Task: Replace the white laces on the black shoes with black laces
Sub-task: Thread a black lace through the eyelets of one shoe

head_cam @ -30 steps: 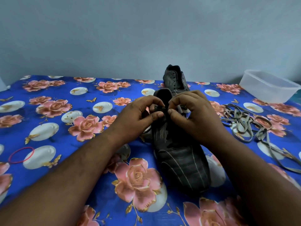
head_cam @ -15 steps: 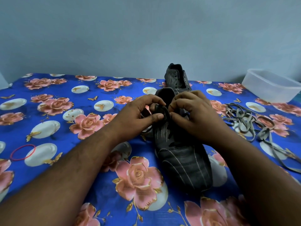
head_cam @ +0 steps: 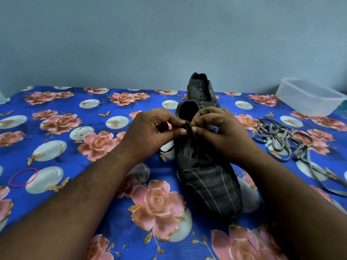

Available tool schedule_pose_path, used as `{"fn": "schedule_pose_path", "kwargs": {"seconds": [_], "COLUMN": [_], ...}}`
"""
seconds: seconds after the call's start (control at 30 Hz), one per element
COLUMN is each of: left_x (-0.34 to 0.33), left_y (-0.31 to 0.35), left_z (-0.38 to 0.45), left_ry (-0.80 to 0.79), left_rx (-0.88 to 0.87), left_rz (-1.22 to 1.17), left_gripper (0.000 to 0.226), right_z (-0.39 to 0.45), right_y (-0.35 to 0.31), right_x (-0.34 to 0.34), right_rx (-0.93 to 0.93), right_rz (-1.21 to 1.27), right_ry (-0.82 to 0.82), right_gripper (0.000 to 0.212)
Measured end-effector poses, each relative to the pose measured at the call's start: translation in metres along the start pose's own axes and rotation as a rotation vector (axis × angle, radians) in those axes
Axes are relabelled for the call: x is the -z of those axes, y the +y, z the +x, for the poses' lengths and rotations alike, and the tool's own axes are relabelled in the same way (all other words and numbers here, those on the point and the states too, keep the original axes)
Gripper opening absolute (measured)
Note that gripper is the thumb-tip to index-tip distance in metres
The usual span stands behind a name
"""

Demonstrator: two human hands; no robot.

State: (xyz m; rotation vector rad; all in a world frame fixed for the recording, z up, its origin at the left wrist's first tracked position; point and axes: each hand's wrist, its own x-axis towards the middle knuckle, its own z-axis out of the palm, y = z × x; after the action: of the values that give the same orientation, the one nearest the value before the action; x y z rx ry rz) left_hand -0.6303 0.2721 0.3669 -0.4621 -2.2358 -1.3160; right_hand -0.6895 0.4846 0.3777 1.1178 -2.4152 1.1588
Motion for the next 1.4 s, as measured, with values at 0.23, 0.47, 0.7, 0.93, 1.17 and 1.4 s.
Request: {"fn": "schedule_pose_path", "kwargs": {"seconds": [0.23, 0.47, 0.7, 0.93, 1.17, 1.4], "left_x": [0.003, 0.013, 0.031, 0.039, 0.021, 0.007], "left_y": [0.001, -0.002, -0.010, -0.027, -0.008, -0.005], "left_z": [-0.001, 0.000, 0.002, 0.006, 0.003, -0.001], "left_ry": [-0.040, -0.188, -0.072, 0.152, -0.064, -0.230], "left_rx": [-0.013, 0.277, 0.515, 0.647, 0.252, 0.119], "left_rz": [0.048, -0.200, -0.226, -0.101, -0.026, 0.064], "left_gripper": [0.008, 0.004, 0.014, 0.019, 0.030, 0.012], "right_z": [0.001, -0.001, -0.002, -0.003, -0.003, -0.002], "right_y": [-0.003, 0.010, 0.018, 0.015, 0.014, 0.015], "right_x": [0.005, 0.011, 0.013, 0.014, 0.012, 0.011], "right_rx": [0.011, 0.063, 0.020, -0.007, 0.001, 0.003], "right_rz": [0.156, 0.056, 0.043, 0.112, 0.111, 0.101], "right_ry": [-0.013, 0.010, 0.004, -0.026, -0.040, -0.045], "right_gripper": [0.005, 0.024, 0.022, 0.022, 0.022, 0.022]}}
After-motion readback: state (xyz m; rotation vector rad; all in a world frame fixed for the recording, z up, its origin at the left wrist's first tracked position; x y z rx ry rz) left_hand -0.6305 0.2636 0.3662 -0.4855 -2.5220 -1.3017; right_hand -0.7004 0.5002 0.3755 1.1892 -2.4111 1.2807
